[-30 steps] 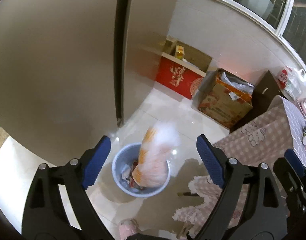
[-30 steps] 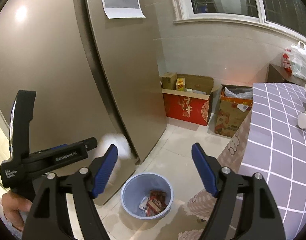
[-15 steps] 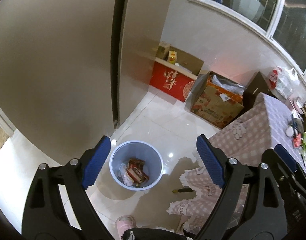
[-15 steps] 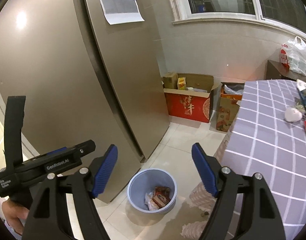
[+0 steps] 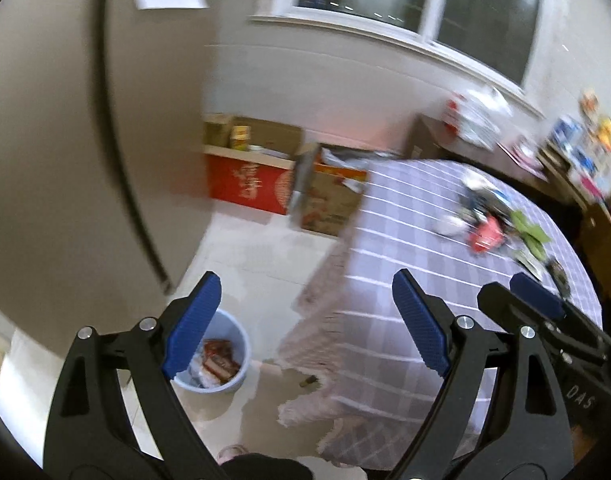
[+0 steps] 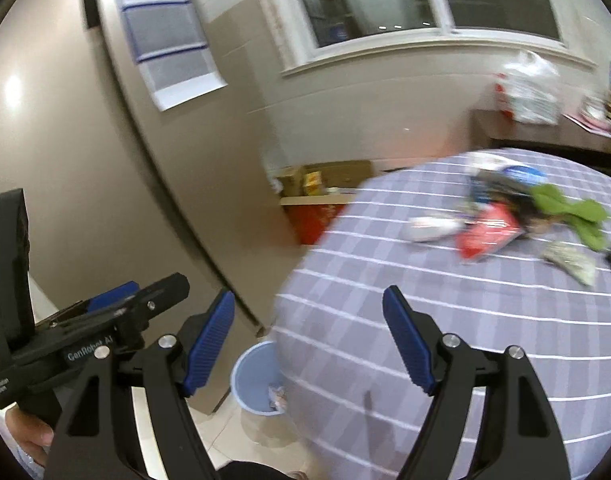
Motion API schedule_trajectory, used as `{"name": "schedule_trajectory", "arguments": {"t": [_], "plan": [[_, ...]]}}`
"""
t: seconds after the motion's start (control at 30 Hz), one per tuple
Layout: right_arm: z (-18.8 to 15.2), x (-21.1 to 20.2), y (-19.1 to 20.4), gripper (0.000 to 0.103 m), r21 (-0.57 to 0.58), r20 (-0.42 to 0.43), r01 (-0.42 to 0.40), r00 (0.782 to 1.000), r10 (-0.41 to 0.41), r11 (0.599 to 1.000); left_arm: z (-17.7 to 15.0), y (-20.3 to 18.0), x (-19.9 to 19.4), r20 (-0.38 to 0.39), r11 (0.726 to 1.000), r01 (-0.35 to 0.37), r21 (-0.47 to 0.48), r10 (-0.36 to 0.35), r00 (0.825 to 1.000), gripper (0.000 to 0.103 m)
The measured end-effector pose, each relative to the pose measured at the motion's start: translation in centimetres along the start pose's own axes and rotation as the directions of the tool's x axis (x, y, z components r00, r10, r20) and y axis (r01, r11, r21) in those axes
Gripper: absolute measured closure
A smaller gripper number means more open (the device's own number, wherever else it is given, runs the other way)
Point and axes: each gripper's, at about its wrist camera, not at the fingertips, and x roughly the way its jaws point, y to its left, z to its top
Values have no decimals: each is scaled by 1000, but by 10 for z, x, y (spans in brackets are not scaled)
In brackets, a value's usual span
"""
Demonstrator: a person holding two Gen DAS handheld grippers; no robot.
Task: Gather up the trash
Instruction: 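Grasp the red wrapper with the left tool while the right tool grasps the black wrapper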
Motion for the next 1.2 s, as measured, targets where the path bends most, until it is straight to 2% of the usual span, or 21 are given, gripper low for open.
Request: {"name": "schedule_trajectory", "arguments": {"t": [0.1,0.27,0.4,0.53,0.67,0.8,0.83,0.9,0.93,1.0,1.03,1.07,1.1,1.13,1.17,1.2], "plan": [[6,-17,-47,27,38,-10,63,998,-63,997,2,-50,12,-34,995,70,74,-68,997,17],[10,-44,-114,27,68,-14,165,986,-165,984,6,-127,42,-92,971,112,210,-94,991,17],[14,-56,-172,27,94,-54,276,961,-272,957,9,-169,68,-123,946,129,298,-96,988,17],[13,-60,-220,27,130,-83,348,937,-340,928,13,-198,96,-129,920,107,377,-62,990,17],[11,-55,-248,27,137,-111,394,918,-381,909,16,-214,117,-122,905,88,415,-40,992,17],[14,-41,-266,27,129,-146,411,908,-392,902,19,-222,132,-113,891,70,449,-21,993,18],[15,-37,-269,27,126,-154,411,907,-392,903,19,-223,136,-113,888,63,455,-13,994,20],[15,-30,-273,28,119,-172,406,907,-383,906,20,-225,145,-137,884,78,460,-16,990,35],[15,-28,-272,28,121,-179,398,910,-375,909,20,-224,149,-151,888,82,452,-15,988,39],[17,-25,-274,28,120,-186,394,911,-369,911,20,-224,155,-182,893,106,437,-27,983,53],[17,-24,-275,32,115,-190,396,909,-371,911,21,-223,155,-181,897,111,428,-35,983,60],[17,-23,-275,37,111,-194,396,908,-371,911,21,-222,155,-185,898,111,426,-34,982,81],[17,-22,-275,42,111,-199,395,908,-369,912,22,-221,154,-200,900,132,415,-51,978,84],[18,-23,-276,54,107,-198,403,904,-378,909,22,-220,153,-207,905,142,401,-62,976,84],[18,-22,-275,58,96,-201,409,901,-385,908,21,-218,151,-203,909,142,392,-65,977,85],[18,-22,-274,72,90,-200,406,902,-383,909,20,-216,150,-199,912,137,386,-63,978,85]]}}
